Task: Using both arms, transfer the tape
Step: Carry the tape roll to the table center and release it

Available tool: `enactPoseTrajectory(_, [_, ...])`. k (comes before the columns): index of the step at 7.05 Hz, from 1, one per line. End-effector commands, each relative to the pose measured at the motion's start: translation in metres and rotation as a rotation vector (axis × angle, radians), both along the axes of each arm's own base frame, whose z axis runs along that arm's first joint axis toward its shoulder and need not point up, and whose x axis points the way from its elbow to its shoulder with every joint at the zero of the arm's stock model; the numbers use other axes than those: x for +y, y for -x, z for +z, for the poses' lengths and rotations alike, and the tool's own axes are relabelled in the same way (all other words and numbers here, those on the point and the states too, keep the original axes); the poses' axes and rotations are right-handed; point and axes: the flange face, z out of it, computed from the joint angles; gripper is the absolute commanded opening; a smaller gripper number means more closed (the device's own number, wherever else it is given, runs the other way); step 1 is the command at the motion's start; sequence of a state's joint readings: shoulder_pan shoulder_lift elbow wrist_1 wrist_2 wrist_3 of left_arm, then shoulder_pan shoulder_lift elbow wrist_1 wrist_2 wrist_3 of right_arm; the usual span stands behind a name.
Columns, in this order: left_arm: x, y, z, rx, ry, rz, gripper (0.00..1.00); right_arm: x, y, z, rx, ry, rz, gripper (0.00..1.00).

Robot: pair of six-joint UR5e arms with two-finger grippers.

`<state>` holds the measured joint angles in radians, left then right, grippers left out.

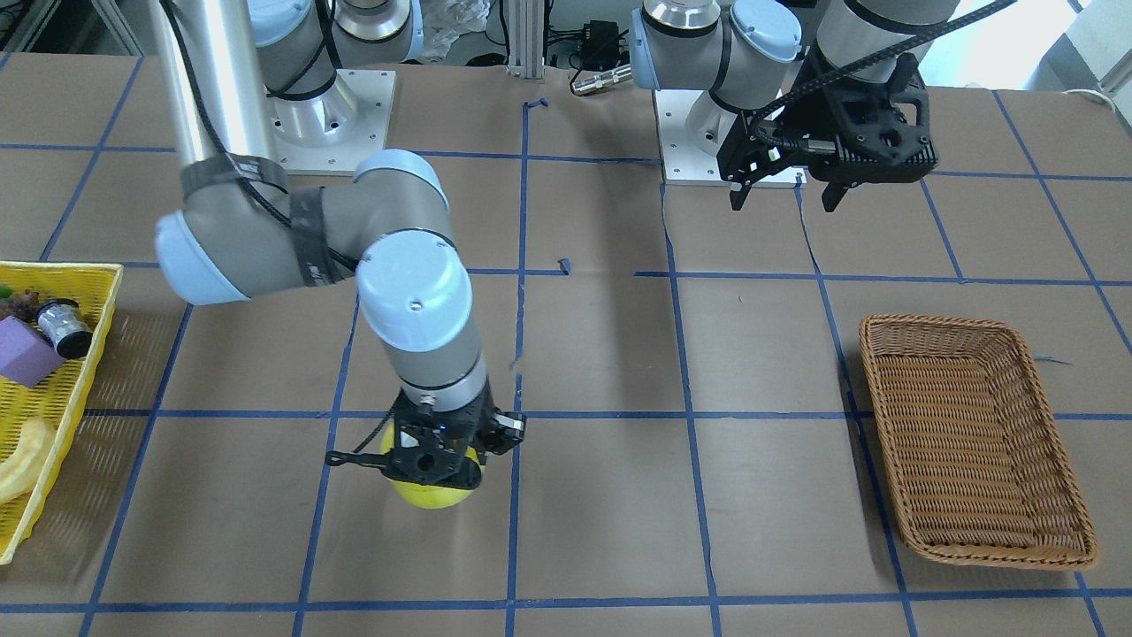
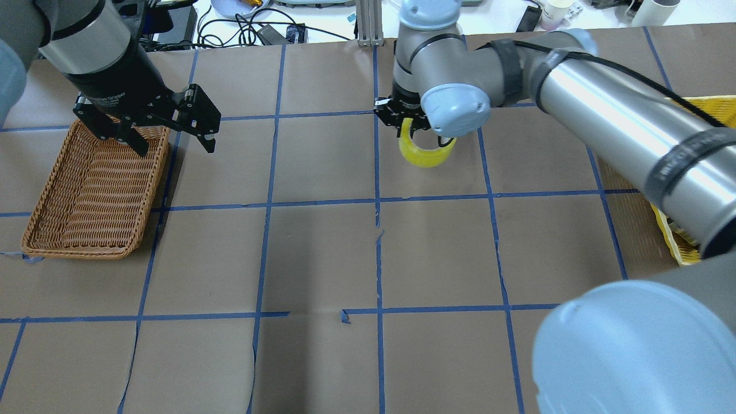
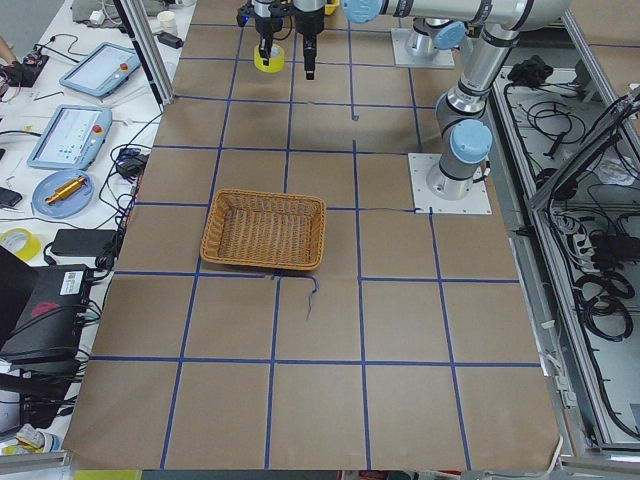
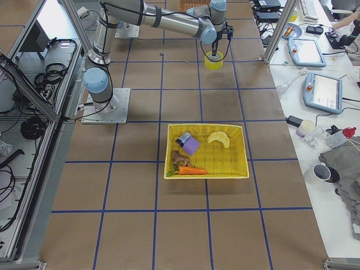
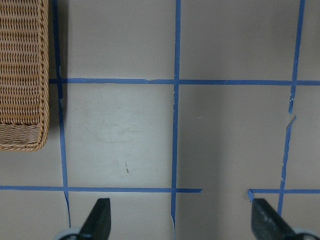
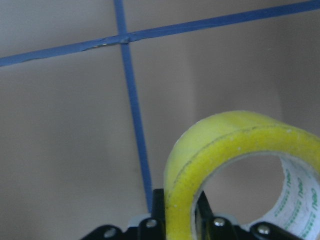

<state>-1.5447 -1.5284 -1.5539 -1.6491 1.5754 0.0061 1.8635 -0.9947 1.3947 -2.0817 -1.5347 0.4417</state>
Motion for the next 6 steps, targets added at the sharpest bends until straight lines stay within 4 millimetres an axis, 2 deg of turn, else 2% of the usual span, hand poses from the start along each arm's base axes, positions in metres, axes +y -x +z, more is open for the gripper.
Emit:
enactPoseTrajectory(1, [0.000,0.000,-0.001,0.000,-0.001,0.000,1.00,-0.004,-0.045,-0.037,0.007,-0.022,0.005,0.00])
enactPoseTrajectory(2, [0.000,0.000,0.000,0.000,0.000,0.000,1.00,-0.003,-0.046,-0.041,0.015,-0.026,0.016,0.00])
enactPoseTrajectory(3, [0.000,0.000,0.000,0.000,0.000,0.000,1.00,-0.004,-0.046,-0.050,0.028,-0.031,0.072,0.52])
enactPoseTrajectory(4, [0.000,0.000,-0.001,0.000,-0.001,0.000,1.00,-0.004,-0.046,-0.043,0.025,-0.021,0.072,0.77])
enactPoseTrajectory(5, [-0.001,-0.001,-0.001,0.000,-0.003,0.000,1.00,-0.002,-0.047,-0.034,0.013,-0.012,0.075,0.89])
enactPoseTrajectory(6, [-0.007,-0.003,-0.004,-0.001,-0.009,-0.017,1.00,-0.002,-0.040,-0.013,0.027,0.012,0.117,0.89])
